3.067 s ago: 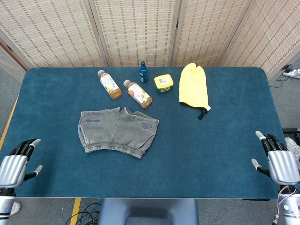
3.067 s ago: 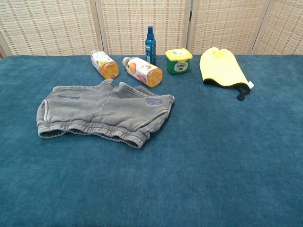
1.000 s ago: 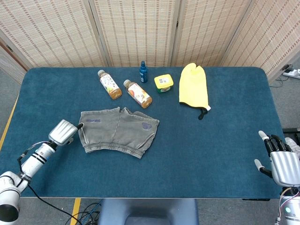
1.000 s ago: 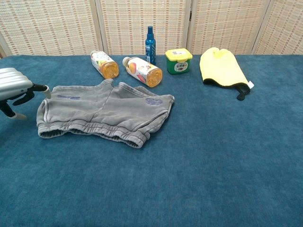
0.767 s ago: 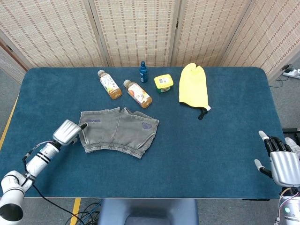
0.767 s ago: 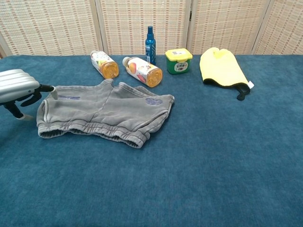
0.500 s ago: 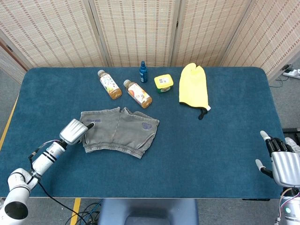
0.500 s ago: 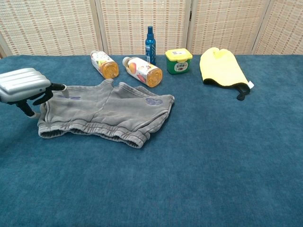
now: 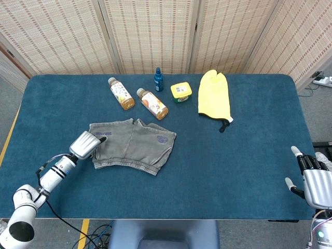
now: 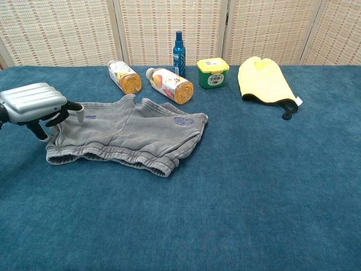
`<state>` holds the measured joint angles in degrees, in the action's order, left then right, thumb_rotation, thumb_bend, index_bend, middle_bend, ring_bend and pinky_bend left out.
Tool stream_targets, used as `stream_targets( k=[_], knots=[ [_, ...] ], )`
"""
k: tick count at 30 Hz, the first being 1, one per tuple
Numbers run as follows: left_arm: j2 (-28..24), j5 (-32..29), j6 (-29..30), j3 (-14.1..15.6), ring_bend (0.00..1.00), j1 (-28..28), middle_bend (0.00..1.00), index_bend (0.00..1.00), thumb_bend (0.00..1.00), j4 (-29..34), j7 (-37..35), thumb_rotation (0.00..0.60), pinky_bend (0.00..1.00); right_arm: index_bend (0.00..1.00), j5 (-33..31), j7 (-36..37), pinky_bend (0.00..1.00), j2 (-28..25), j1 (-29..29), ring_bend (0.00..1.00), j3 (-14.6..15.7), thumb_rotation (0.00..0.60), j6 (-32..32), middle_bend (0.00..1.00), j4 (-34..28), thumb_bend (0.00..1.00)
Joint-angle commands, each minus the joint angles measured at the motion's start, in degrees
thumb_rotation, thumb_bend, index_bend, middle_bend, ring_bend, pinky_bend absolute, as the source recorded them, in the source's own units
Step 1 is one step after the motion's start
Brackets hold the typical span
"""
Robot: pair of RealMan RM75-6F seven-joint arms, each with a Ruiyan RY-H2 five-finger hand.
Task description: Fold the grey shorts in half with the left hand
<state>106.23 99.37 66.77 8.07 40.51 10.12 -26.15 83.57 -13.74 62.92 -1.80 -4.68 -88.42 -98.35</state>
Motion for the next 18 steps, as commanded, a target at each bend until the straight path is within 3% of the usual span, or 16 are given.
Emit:
stream_targets(
  k=[1,18],
  knots=[
    [0.1,-0.1,0.0,0.1,0.76,-0.1,0.81,0.42,0.2,-0.1,0.1,0.6,0.84,0.08,0.0,-0.1,0.32,0.0,0.0,0.28,0.0,0.6,0.0,0.24,-0.1,0.25],
    [0.5,-1.8,-1.7,-0.2,0.75,-1.2,0.81,0.42,0.2,0.1,-2.5,0.6,0.84,0.08,-0.2,-0.4,0.32,0.2,0.0,0.3,0.0,0.6,0.2,0.25,-0.2,0.25]
  ],
)
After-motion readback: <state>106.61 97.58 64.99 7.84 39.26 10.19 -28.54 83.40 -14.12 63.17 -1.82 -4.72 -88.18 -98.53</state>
